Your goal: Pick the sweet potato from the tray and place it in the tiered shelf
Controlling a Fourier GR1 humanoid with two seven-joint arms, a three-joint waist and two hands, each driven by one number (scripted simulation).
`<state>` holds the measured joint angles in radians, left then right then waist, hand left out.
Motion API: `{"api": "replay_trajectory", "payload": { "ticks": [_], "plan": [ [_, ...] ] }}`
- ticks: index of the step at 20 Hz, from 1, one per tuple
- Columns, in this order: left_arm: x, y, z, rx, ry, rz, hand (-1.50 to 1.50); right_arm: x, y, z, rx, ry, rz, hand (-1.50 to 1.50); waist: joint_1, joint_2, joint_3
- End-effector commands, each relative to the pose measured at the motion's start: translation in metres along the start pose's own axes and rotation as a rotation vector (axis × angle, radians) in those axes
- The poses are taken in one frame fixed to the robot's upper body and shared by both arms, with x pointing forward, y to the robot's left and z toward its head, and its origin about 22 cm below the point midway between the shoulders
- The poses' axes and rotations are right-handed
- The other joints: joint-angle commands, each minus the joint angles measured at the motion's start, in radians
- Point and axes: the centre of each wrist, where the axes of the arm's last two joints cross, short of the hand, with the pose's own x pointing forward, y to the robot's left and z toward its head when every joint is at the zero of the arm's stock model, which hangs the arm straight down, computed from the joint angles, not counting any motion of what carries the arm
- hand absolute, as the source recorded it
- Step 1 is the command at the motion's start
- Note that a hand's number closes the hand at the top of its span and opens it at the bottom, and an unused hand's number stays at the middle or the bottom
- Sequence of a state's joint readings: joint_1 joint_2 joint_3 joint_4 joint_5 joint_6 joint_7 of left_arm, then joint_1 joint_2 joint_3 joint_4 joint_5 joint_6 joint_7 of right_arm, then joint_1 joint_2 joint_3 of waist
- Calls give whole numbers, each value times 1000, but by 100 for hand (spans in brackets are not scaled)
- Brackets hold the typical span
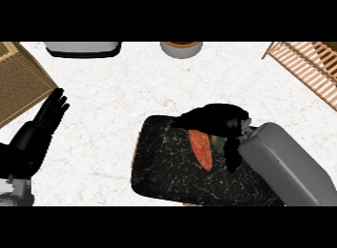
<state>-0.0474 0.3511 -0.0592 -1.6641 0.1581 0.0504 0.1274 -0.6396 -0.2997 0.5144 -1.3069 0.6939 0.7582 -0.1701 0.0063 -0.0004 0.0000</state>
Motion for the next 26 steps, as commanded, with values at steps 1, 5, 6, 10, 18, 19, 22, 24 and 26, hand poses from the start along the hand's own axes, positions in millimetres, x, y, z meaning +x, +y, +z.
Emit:
{"api": "replay_trajectory", "payload": {
  "ticks": [1,5,6,10,18,19,22,24,26],
  "plan": [
    [0,5,-11,-12,18,1,0,-13,6,-8,24,74,59,-150,0,2,0],
    [-4,-1,-13,2,-10,-15,0,-5,-2,-23,63,86,43,-150,-1,2,0],
    [9,-7,-4,-13,-1,1,0,-31,-7,-14,80,88,26,-150,5,2,0],
    [12,-14,-9,18,-10,-11,0,-20,20,-12,78,73,42,-150,-4,0,0],
    [12,5,-25,21,-12,-20,0,-42,38,-40,129,95,43,-150,-1,3,0],
    [13,-1,-19,13,-9,-11,0,-36,16,-26,149,96,44,-150,-3,0,0],
    [14,-7,1,7,-15,8,0,-44,36,-50,155,81,25,-150,8,2,0],
    [4,-18,-2,-18,13,10,0,-46,27,-41,169,82,20,-150,1,1,0],
    [-6,-20,-7,-8,-5,2,0,-57,54,-39,159,71,10,-150,-1,2,0]
  ]
}}
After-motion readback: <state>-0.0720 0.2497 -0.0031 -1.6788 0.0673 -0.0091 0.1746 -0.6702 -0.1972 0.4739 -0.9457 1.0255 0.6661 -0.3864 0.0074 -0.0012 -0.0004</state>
